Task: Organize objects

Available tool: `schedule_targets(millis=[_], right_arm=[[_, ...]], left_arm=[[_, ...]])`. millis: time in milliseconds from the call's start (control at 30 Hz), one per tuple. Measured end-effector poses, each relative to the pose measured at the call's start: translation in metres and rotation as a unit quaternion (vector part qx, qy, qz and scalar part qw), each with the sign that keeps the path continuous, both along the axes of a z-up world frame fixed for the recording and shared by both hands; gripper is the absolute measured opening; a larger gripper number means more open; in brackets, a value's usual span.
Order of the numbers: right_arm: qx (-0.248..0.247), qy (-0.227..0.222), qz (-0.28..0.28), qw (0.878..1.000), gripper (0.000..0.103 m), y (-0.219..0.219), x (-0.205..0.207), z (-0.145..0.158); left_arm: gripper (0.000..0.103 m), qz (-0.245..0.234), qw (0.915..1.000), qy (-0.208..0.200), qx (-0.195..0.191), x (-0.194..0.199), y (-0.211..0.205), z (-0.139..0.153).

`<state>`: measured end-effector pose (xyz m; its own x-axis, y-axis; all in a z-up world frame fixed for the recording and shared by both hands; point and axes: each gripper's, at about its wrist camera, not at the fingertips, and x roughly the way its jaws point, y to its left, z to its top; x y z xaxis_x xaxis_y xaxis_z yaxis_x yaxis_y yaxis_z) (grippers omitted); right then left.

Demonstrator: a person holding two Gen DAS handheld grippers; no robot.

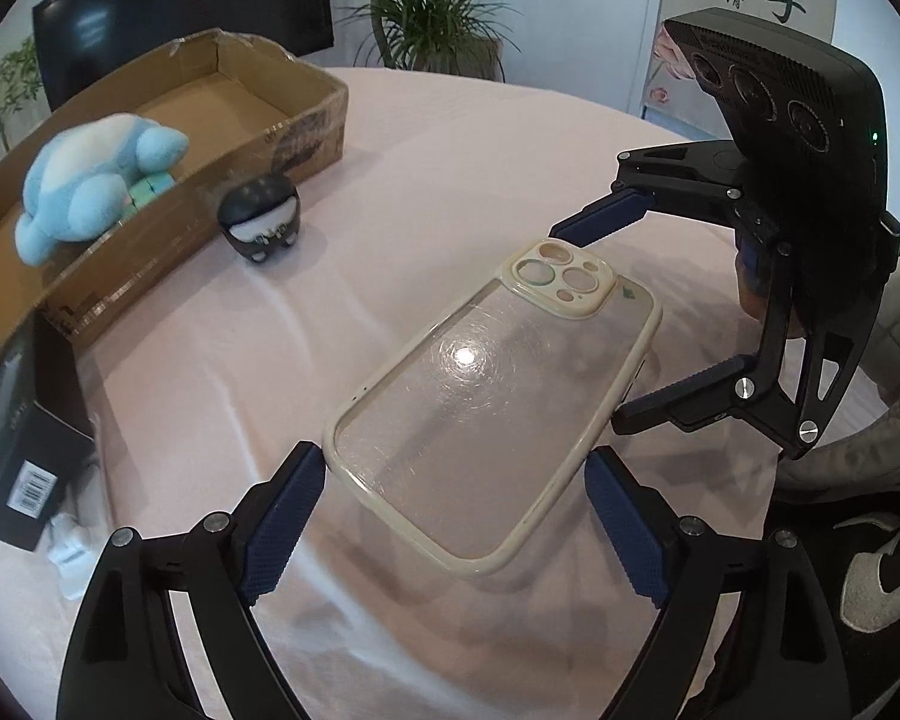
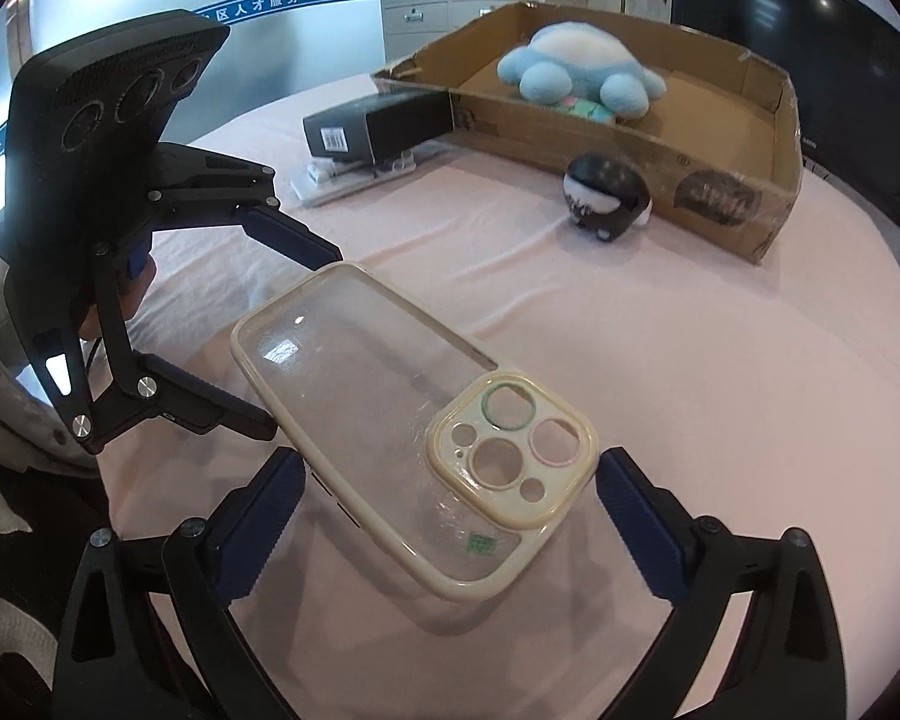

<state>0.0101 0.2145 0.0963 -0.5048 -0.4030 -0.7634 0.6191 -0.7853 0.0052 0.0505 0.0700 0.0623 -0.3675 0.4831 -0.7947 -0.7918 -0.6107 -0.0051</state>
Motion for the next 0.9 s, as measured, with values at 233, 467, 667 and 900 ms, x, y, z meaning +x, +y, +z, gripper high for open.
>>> schedule_targets(millis=[233, 467, 667, 900], right_arm=[[0.017, 0.038, 0.011, 0.999, 0.098, -0.006, -0.013, 0.028], [0.036, 0.084, 0.018, 0.996, 0.081, -0.007, -0.040, 0.065], [0.055, 0.094, 0.025, 0.994, 0.060, -0.009, -0.086, 0.088], [0.021, -0.001, 0.019, 1.000, 0.086, 0.008, -0.104, 0.031]], left_arm=[[0.088, 0.006, 0.9995, 0.026, 0.017, -0.015, -0.011, 0.029], [0.080, -0.012, 0.9974, 0.071, 0.006, -0.049, -0.004, 0.066], [0.079, -0.016, 0.9952, 0.097, -0.003, -0.088, 0.013, 0.092], [0.080, -0.001, 0.9990, 0.027, -0.037, -0.099, -0.012, 0.038]])
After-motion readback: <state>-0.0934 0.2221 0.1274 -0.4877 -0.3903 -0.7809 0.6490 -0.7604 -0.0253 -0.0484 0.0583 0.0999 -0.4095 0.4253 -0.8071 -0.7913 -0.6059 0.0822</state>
